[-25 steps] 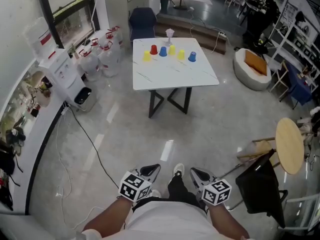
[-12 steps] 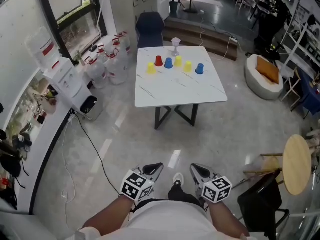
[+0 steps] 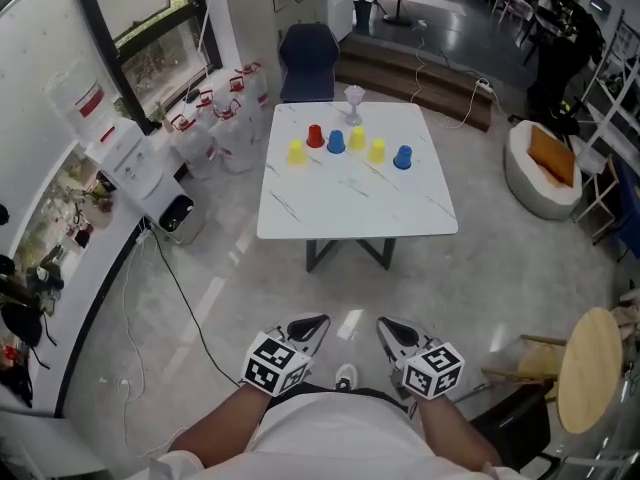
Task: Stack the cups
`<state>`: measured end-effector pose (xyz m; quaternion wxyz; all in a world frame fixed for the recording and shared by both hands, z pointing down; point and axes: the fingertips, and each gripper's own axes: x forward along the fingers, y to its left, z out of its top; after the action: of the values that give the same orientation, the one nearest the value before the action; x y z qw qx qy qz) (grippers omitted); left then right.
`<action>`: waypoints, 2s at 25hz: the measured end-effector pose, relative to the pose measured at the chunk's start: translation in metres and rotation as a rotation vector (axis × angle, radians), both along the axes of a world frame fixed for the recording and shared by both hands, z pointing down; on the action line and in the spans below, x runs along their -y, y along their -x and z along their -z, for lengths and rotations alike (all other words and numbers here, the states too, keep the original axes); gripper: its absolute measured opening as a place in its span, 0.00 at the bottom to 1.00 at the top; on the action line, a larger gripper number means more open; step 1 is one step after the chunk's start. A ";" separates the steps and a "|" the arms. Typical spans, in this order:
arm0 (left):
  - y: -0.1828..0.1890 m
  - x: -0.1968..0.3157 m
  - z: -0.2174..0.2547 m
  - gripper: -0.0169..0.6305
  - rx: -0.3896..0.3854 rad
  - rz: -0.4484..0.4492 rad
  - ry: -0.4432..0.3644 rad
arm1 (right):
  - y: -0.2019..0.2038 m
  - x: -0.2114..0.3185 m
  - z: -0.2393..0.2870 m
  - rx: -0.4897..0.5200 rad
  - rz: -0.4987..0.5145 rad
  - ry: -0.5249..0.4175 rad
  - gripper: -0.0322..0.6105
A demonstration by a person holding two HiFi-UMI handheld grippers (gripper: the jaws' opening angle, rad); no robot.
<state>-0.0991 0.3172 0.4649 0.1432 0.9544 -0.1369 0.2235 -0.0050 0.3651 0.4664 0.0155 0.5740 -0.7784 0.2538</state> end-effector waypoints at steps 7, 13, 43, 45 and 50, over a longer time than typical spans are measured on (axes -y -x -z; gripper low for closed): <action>-0.016 0.036 -0.019 0.04 0.063 0.048 0.016 | -0.024 0.037 -0.028 0.053 0.024 0.049 0.06; -0.022 0.070 -0.027 0.04 0.065 0.079 0.051 | -0.036 0.071 -0.031 0.059 0.030 0.054 0.06; -0.113 0.370 -0.014 0.04 -0.013 -0.161 0.009 | -0.097 0.352 -0.019 -0.117 -0.104 0.057 0.06; -0.115 0.374 -0.016 0.04 -0.018 -0.166 0.019 | -0.096 0.359 -0.023 -0.126 -0.093 0.068 0.06; -0.116 0.390 -0.026 0.04 -0.019 -0.141 0.035 | -0.097 0.382 -0.030 -0.172 -0.047 0.084 0.06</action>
<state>0.0168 -0.0723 0.4911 0.1451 0.9611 -0.0638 0.2263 0.0916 -0.0171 0.4966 0.1002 0.6105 -0.7492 0.2363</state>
